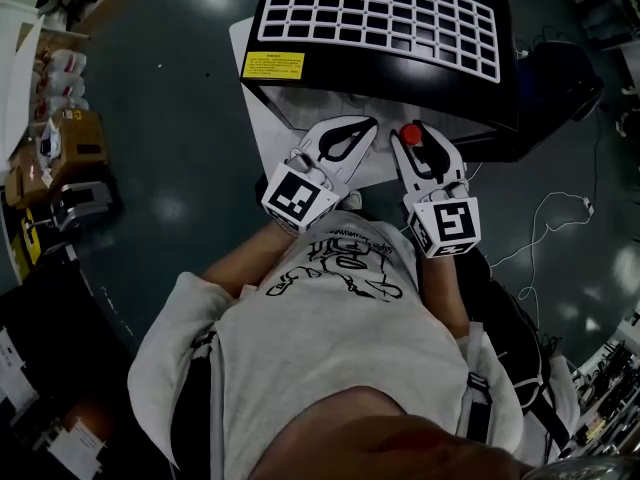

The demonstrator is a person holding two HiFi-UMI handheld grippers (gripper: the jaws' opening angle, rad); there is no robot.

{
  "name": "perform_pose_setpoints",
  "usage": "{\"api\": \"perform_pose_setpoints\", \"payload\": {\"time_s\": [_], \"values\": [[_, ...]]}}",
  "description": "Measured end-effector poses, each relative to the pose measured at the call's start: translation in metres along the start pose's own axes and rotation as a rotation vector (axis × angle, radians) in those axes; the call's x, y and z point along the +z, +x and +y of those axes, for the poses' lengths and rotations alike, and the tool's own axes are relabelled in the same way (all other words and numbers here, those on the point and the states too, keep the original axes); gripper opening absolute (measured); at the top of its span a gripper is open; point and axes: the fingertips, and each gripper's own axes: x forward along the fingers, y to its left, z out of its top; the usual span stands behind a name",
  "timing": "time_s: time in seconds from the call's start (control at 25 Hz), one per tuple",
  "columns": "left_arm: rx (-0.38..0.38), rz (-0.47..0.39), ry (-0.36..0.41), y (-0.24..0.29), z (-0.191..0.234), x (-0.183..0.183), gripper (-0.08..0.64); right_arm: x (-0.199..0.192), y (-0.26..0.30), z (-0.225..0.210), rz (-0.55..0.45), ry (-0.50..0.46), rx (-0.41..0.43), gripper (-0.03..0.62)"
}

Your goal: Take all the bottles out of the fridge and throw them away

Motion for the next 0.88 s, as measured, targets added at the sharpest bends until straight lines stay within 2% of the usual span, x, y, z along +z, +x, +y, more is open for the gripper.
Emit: {"api": "perform_pose_setpoints", "payload": {"time_s": [0.24, 0.4, 0.48, 0.64, 0.88], "values": [[-0.012, -0.007, 0.01, -0.001, -0.012, 0.006, 0.008, 0.008, -0.01, -0.001, -0.011, -0.008, 0.004, 0.16], [0.019, 0.022, 0.012, -0.004, -0.013, 0.003, 0.008, 0.012, -0.015, 0.001, -0.017, -0.011, 0.027, 0.16], [0.023, 0.005, 0.014, -0.003, -0.016, 0.007, 0.008, 0.015, -0.017, 0.002, -0.018, -0.016, 0.042, 0.16], [0.058, 0.015, -0.028, -0.003, -0.024, 0.013, 0.008, 0.017, -0.021, 0.003, -0.025, -0.019, 0.076, 0.16], [0.105, 0.004, -0.013, -0.004, -0.029, 0.012, 0.008, 0.017, -0.026, 0.007, -0.02, -0.032, 0.139, 0.16]]}}
